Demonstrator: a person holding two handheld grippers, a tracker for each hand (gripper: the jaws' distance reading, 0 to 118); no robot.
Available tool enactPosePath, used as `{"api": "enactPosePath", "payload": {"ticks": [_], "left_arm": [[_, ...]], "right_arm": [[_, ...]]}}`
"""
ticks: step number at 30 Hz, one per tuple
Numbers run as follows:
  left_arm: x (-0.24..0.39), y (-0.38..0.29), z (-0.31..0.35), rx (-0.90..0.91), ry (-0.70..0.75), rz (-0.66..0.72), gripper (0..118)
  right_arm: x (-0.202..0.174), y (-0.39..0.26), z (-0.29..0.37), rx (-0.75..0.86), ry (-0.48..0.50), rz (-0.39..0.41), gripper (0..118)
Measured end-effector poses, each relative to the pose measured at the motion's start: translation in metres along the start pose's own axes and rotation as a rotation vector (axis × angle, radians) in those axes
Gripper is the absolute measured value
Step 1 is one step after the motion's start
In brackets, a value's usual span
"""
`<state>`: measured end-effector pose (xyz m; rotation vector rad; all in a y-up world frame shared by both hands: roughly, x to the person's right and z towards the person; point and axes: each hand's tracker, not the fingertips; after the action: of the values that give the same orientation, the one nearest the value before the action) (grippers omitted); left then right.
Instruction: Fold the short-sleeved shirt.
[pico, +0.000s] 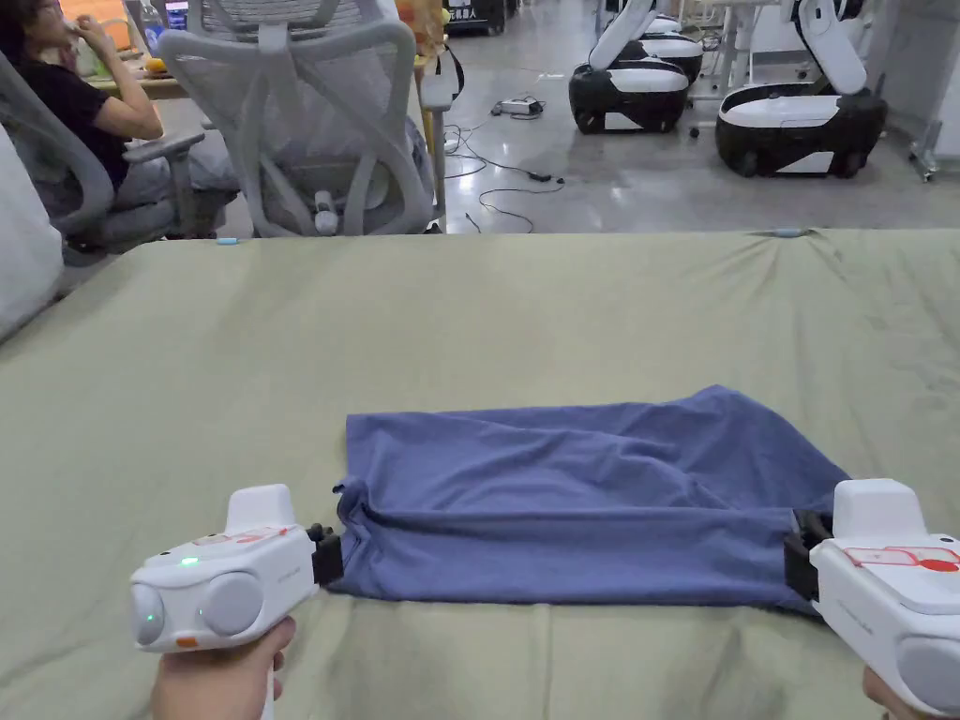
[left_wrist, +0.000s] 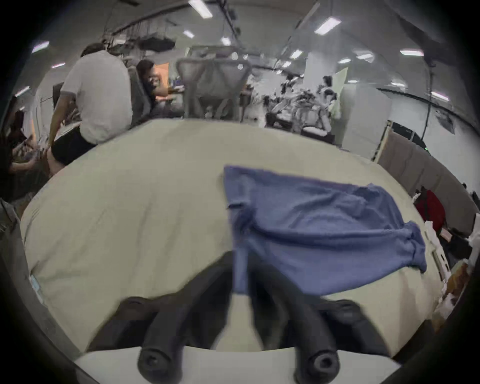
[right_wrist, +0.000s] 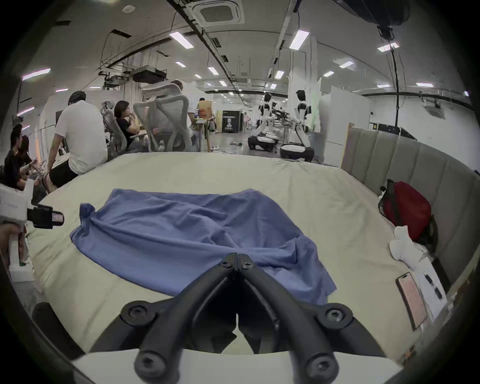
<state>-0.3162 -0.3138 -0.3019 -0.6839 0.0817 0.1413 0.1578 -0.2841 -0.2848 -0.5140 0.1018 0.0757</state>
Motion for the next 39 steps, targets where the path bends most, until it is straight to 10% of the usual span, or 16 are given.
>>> {"api": "enactPosePath", "payload": {"ticks": [1,3,12,15,19,20,22,23,27,31,39], "left_arm": [[-0.002,-0.003,-0.005,0.005,0.003,-0.012,102],[0.001,-0.009,-0.012,-0.003,0.003,-0.005,113],[0.027,-0.002,-0.057,-0.158,-0.009,-0.072,76],[0.033,0.016,-0.032,-0.125,0.026,-0.142,6],[0.052,0.028,-0.011,-0.061,0.032,-0.226,5],[0.055,0.031,-0.006,-0.035,0.032,-0.228,5],[0.057,0.034,0.002,-0.024,0.015,-0.202,5],[0.054,0.035,-0.003,-0.025,0.006,-0.194,5],[0.046,0.025,-0.013,-0.057,0.012,-0.166,5],[0.037,0.013,-0.013,-0.091,-0.003,-0.108,5],[0.024,0.017,0.04,-0.018,-0.035,-0.058,5]], "right_arm": [[0.004,-0.002,-0.002,-0.009,0.0,-0.005,0],[0.011,-0.008,-0.007,-0.033,-0.01,-0.006,0],[0.059,-0.021,-0.016,-0.109,-0.103,-0.034,0],[0.085,-0.02,-0.02,-0.127,-0.142,-0.115,0],[0.099,-0.019,-0.035,-0.151,-0.136,-0.141,4],[0.101,-0.022,-0.041,-0.149,-0.106,-0.166,22],[0.104,-0.027,-0.053,-0.178,-0.094,-0.187,106],[0.102,-0.031,-0.059,-0.203,-0.083,-0.192,118],[0.093,-0.05,-0.078,-0.324,-0.061,-0.144,93],[0.091,-0.046,-0.07,-0.291,-0.02,-0.102,3],[0.086,0.009,0.005,-0.214,-0.008,-0.082,3]]}}
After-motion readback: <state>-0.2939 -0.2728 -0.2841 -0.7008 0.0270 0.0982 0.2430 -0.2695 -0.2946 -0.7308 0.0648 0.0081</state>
